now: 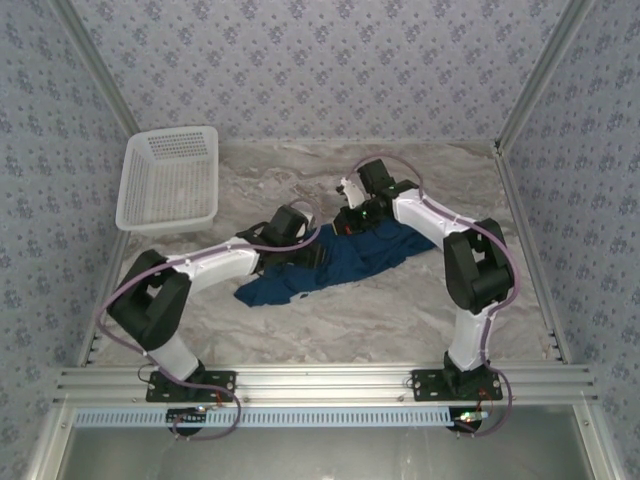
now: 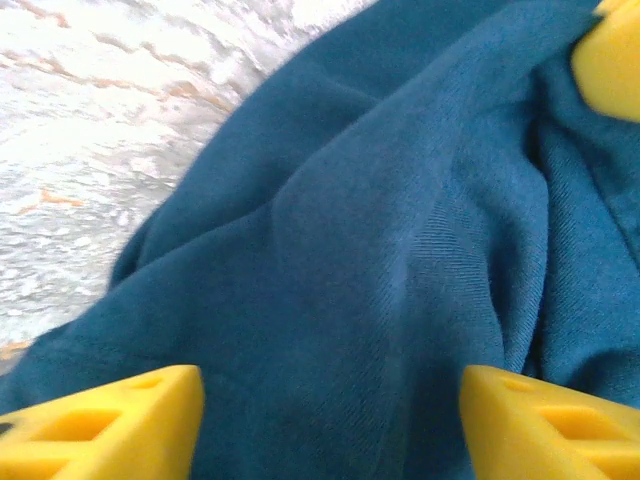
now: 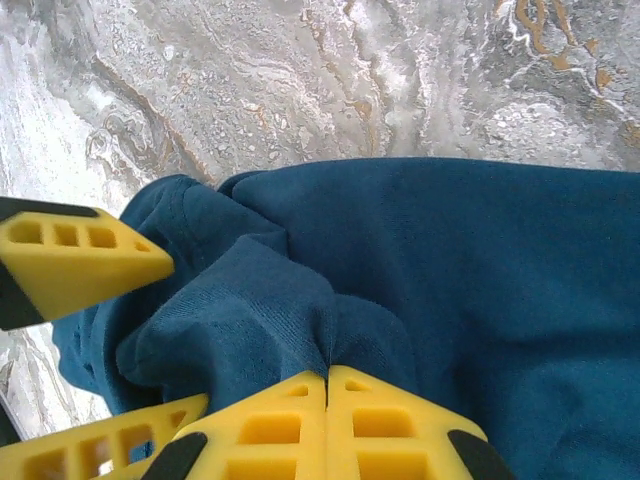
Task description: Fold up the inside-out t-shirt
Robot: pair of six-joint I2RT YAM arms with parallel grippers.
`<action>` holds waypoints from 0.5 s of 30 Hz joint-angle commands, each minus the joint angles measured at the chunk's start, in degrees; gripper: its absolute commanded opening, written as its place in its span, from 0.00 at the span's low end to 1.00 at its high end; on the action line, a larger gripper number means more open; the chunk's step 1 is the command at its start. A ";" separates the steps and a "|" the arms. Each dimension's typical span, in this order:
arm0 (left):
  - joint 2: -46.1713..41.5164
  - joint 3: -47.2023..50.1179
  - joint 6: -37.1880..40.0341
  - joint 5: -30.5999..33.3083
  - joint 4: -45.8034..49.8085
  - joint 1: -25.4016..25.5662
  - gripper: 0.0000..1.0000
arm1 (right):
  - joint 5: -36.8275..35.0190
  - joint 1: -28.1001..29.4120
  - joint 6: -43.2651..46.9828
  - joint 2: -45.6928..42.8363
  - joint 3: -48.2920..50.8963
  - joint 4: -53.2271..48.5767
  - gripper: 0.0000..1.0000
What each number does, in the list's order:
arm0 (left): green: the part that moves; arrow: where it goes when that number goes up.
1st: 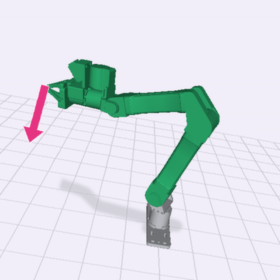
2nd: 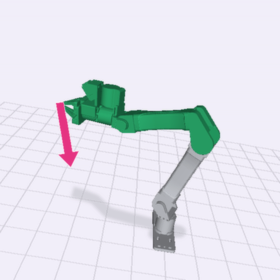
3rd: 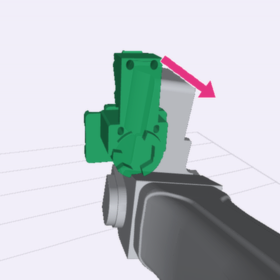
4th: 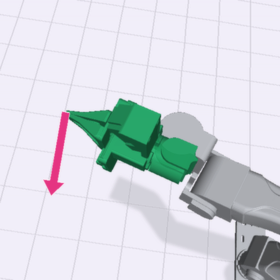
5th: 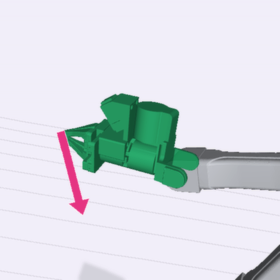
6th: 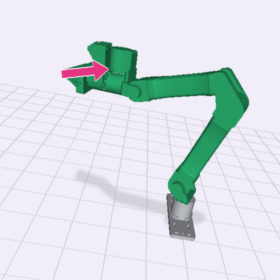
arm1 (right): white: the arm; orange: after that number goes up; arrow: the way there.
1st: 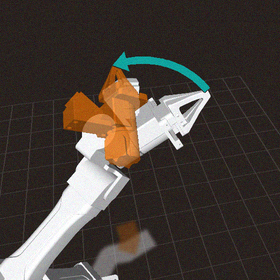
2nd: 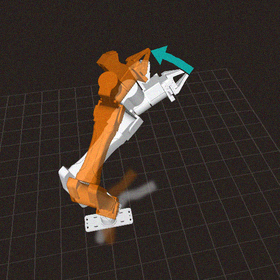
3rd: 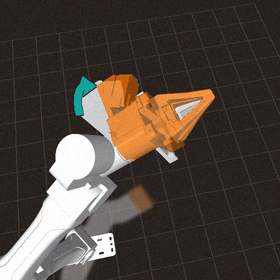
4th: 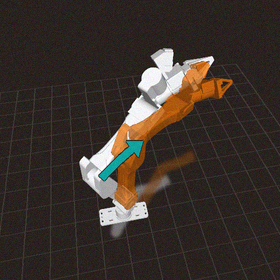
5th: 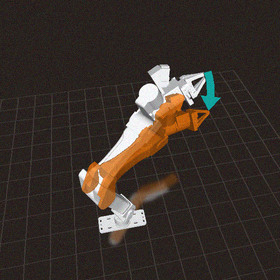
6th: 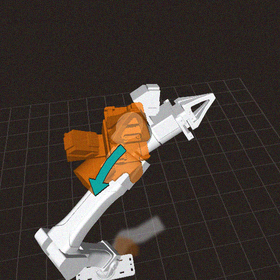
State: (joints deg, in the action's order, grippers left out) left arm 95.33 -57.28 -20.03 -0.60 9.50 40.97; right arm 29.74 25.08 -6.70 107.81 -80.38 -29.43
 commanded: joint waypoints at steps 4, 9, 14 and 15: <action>1.94 -4.21 3.61 -5.16 -0.49 0.58 0.11 | -1.76 -0.65 -0.49 -3.76 1.52 0.67 0.00; -7.55 0.60 -2.52 -22.51 -7.62 -2.82 0.00 | -14.52 0.46 -0.08 -6.25 2.75 1.51 0.04; -13.86 7.11 -12.97 -35.84 -16.54 -7.13 0.00 | -24.49 2.99 -1.04 -9.66 5.46 2.74 0.17; -14.18 7.60 -13.76 -36.77 -16.82 -7.61 0.00 | -25.21 3.41 -0.53 -10.97 6.63 3.15 0.20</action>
State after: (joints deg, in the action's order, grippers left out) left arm 82.78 -51.96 -27.46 -26.85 -1.54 34.59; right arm 12.91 27.79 -7.40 100.71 -76.29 -27.55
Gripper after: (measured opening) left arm 0.042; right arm 0.169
